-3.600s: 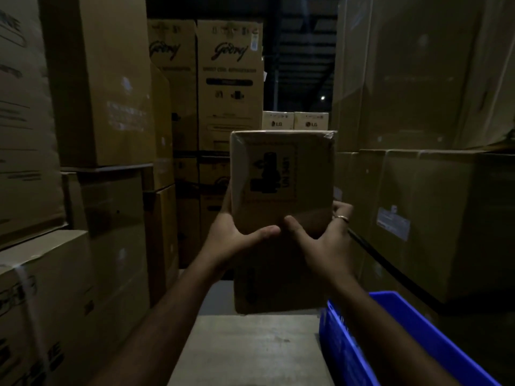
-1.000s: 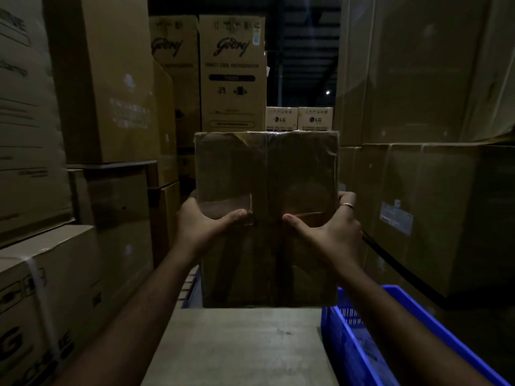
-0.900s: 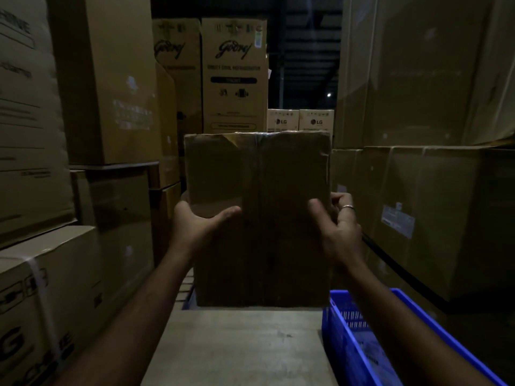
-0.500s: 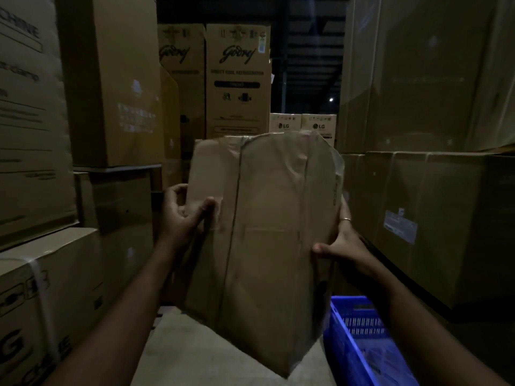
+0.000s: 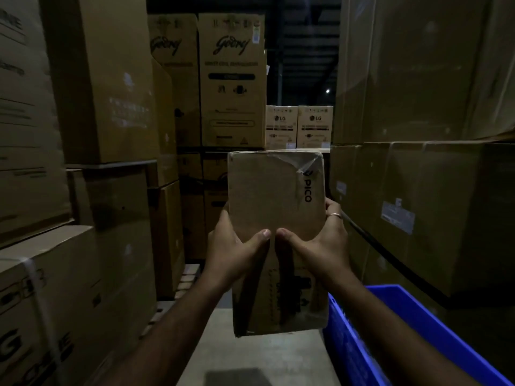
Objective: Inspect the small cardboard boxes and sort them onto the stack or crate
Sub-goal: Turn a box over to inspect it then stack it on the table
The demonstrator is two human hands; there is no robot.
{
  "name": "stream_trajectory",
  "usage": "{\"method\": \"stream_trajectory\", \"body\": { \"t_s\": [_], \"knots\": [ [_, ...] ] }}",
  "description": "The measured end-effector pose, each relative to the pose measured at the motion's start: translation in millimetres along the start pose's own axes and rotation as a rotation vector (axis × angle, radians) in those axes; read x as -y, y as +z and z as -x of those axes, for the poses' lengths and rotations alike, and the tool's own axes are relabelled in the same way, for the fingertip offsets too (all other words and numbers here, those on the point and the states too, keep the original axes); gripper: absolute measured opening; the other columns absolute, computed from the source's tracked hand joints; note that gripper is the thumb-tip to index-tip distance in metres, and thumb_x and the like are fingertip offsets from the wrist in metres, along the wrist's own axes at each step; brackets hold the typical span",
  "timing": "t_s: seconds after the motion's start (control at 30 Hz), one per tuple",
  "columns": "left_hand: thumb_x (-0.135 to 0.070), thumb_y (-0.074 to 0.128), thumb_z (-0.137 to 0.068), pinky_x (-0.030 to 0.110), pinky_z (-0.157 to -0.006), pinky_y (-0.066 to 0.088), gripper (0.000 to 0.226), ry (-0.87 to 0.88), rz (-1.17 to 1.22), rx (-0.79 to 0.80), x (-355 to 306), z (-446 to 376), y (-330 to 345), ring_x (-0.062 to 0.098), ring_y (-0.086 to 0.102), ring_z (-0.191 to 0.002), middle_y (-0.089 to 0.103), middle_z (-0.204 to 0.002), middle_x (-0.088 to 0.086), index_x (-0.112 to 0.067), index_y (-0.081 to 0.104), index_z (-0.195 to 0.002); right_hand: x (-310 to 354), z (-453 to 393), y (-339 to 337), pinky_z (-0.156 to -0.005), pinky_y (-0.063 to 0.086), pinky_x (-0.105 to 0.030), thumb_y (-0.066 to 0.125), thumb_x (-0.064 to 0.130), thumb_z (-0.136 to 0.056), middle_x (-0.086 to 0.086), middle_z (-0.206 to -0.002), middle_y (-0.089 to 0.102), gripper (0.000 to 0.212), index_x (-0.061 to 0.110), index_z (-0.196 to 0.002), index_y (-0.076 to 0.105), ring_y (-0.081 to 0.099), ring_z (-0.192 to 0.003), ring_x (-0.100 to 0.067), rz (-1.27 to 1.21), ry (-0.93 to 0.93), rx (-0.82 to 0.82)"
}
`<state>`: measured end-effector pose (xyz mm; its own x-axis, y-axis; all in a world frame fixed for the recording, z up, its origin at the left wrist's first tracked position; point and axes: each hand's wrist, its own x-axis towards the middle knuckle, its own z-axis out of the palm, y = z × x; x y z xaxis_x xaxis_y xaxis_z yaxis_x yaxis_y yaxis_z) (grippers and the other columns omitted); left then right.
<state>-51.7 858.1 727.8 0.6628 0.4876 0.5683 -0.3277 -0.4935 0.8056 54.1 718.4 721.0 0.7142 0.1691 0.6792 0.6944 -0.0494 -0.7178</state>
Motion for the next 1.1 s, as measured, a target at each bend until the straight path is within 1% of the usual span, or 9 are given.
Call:
{"method": "stream_trajectory", "body": {
  "t_s": [0.2, 0.4, 0.47, 0.57, 0.67, 0.77, 0.83, 0.9, 1.1],
  "knots": [
    [-0.034, 0.083, -0.075, 0.035, -0.094, 0.046, 0.066, -0.077, 0.045, -0.032, 6.3, -3.9, -3.1, 0.011, 0.047, -0.125, 0.050, -0.110, -0.024, -0.039, 0.043, -0.127, 2.3, -3.5, -3.1, -0.080, 0.041, -0.012, 0.095, 0.038, -0.059, 0.003, -0.130, 0.048, 0.096, 0.028, -0.134, 0.036, 0.049, -0.116, -0.009, 0.100, -0.085, -0.022],
    [-0.060, 0.087, -0.049, 0.035, -0.078, 0.059, 0.091, -0.131, 0.305, -0.010, -1.1, -8.0, -13.4, 0.016, 0.067, -0.107, 0.065, -0.118, -0.003, -0.029, 0.050, -0.126, -7.0, 2.1, -3.8, -0.079, 0.056, -0.022, 0.092, 0.016, -0.063, 0.001, -0.124, 0.051, 0.085, 0.029, -0.127, 0.037, 0.056, -0.105, -0.006, 0.065, -0.133, 0.009],
    [-0.085, 0.070, -0.045, 0.040, -0.073, 0.061, 0.100, -0.208, 0.593, 0.072, -9.8, -12.7, -25.5, 0.018, 0.072, -0.102, 0.072, -0.119, 0.002, -0.029, 0.059, -0.127, -15.2, 5.6, -8.2, -0.080, 0.055, -0.024, 0.081, 0.002, -0.075, 0.002, -0.117, 0.053, 0.069, 0.028, -0.123, 0.040, 0.054, -0.095, -0.001, 0.123, -0.182, 0.061],
    [-0.083, 0.043, -0.069, 0.050, -0.080, 0.059, 0.087, -0.232, 0.724, 0.120, -13.2, -21.8, -41.1, 0.030, 0.069, -0.110, 0.071, -0.123, 0.007, -0.028, 0.058, -0.134, -20.2, 3.5, -18.1, -0.092, 0.044, -0.021, 0.072, 0.029, -0.082, 0.005, -0.126, 0.055, 0.052, 0.027, -0.128, 0.048, 0.053, -0.105, -0.006, 0.172, -0.295, 0.030],
    [-0.055, 0.090, -0.054, 0.044, -0.080, 0.059, 0.108, -0.165, 0.589, 0.117, -4.8, -27.6, -51.4, 0.034, 0.066, -0.113, 0.062, -0.134, 0.015, -0.020, 0.041, -0.144, -11.0, -6.0, -25.4, -0.088, 0.054, -0.029, 0.059, 0.032, -0.077, 0.001, -0.128, 0.061, 0.033, 0.034, -0.109, 0.054, 0.062, -0.107, -0.004, -0.052, -0.142, 0.250],
    [-0.026, 0.096, -0.052, 0.037, -0.081, 0.060, 0.112, -0.116, 0.397, 0.228, 7.5, -23.1, -57.0, 0.025, 0.062, -0.118, 0.054, -0.138, 0.001, -0.042, 0.032, -0.143, -8.2, -14.7, -29.4, -0.088, 0.056, -0.061, 0.054, 0.023, -0.083, -0.008, -0.123, 0.069, 0.042, 0.028, -0.124, 0.054, 0.068, -0.111, -0.029, -0.383, 0.035, 0.430],
    [-0.019, 0.093, -0.060, 0.023, -0.083, 0.057, 0.108, -0.026, 0.227, 0.259, 9.1, -17.6, -57.8, 0.007, 0.053, -0.120, 0.046, -0.137, -0.014, -0.046, 0.027, -0.141, 1.6, -12.6, -22.5, -0.081, 0.057, -0.053, 0.065, 0.062, -0.078, -0.009, -0.119, 0.068, 0.067, 0.030, -0.133, 0.047, 0.070, -0.103, -0.027, -0.476, 0.173, 0.419],
    [-0.028, 0.092, -0.062, 0.016, -0.085, 0.052, 0.102, 0.051, 0.080, 0.246, 6.5, -16.1, -53.4, -0.001, 0.048, -0.121, 0.042, -0.137, -0.016, -0.042, 0.027, -0.139, 8.4, -6.7, -10.0, -0.077, 0.055, -0.037, 0.069, 0.081, -0.060, 0.000, -0.115, 0.064, 0.103, 0.023, -0.138, 0.035, 0.067, -0.098, -0.011, -0.388, 0.205, 0.340],
    [-0.081, 0.064, -0.063, 0.054, -0.097, 0.052, 0.107, -0.104, 0.136, 0.007, -6.8, -8.7, -29.0, 0.027, 0.058, -0.124, 0.048, -0.147, 0.006, -0.038, 0.018, -0.149, 23.8, -1.2, 8.1, -0.084, 0.059, -0.039, 0.078, 0.060, -0.067, 0.000, -0.119, 0.061, 0.081, 0.024, -0.125, 0.035, 0.064, -0.108, -0.018, -0.140, 0.112, 0.149]
  ]
}}
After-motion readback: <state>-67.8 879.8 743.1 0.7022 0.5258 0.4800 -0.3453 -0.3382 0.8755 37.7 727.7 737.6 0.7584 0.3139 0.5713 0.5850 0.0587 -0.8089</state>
